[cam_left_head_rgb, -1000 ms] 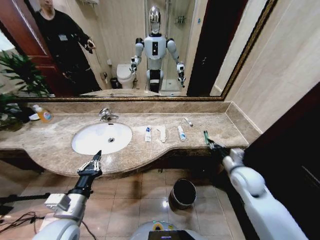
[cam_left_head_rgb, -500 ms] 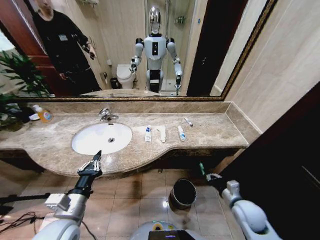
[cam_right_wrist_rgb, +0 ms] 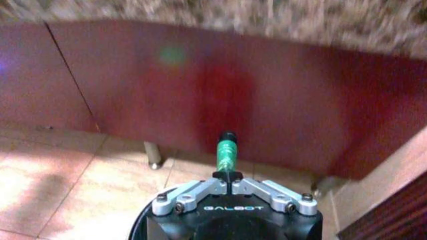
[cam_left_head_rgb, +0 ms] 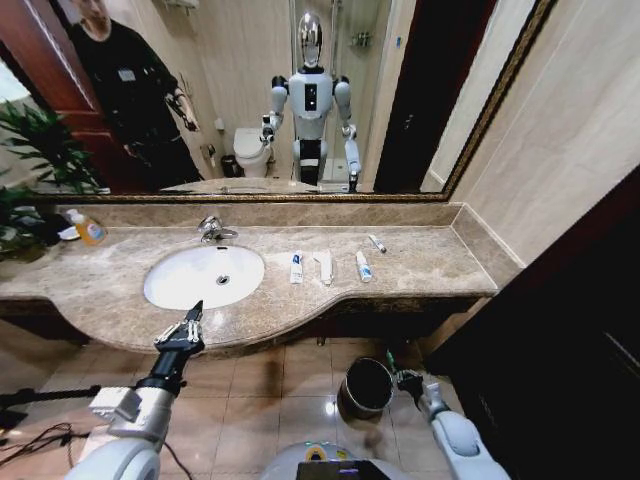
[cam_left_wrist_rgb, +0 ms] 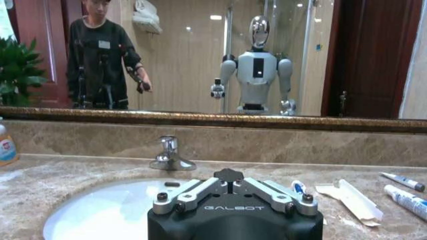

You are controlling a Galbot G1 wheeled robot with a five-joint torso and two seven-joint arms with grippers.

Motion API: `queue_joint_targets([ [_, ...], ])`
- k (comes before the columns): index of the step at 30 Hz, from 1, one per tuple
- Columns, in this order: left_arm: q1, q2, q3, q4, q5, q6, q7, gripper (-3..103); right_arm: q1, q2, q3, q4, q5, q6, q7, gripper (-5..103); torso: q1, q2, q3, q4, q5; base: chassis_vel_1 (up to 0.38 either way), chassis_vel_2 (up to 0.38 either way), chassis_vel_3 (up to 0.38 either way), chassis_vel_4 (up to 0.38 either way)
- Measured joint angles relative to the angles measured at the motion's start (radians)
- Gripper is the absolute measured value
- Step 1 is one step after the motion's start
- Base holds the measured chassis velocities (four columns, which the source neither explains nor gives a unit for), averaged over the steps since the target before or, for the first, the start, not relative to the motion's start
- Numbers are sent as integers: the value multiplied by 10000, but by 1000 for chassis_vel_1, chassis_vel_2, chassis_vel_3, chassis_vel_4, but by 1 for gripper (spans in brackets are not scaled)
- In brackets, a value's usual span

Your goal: Pick up the trash from the sink and place it in the trash bin.

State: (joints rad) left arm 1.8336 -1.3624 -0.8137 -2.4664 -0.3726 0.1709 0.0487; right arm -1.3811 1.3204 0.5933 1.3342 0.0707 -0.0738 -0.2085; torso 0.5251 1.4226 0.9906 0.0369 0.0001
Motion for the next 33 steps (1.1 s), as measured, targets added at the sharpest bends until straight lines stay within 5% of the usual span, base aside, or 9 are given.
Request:
queue_joint_targets([
  [13,0,0,0,0,0,0,0,0,743,229,-182,-1415,-105,171,-92,3,0,0,0,-1,-2,0,0,0,0],
  [17,0,0,0,0,0,0,0,0,799,283,-262,-1559,-116,298,2,25,0,0,0,-1,-1,0,0,0,0],
  [23,0,0,0,0,0,0,0,0,850,411,-259,-1731,-181,455,81,36,0,0,0,-1,-1,0,0,0,0],
  [26,0,0,0,0,0,0,0,0,856,469,-235,-1797,-213,496,100,57,0,0,0,-1,-1,0,0,0,0],
  [33,0,0,0,0,0,0,0,0,836,505,-206,-1785,-209,501,101,79,0,0,0,-1,-1,0,0,0,0],
])
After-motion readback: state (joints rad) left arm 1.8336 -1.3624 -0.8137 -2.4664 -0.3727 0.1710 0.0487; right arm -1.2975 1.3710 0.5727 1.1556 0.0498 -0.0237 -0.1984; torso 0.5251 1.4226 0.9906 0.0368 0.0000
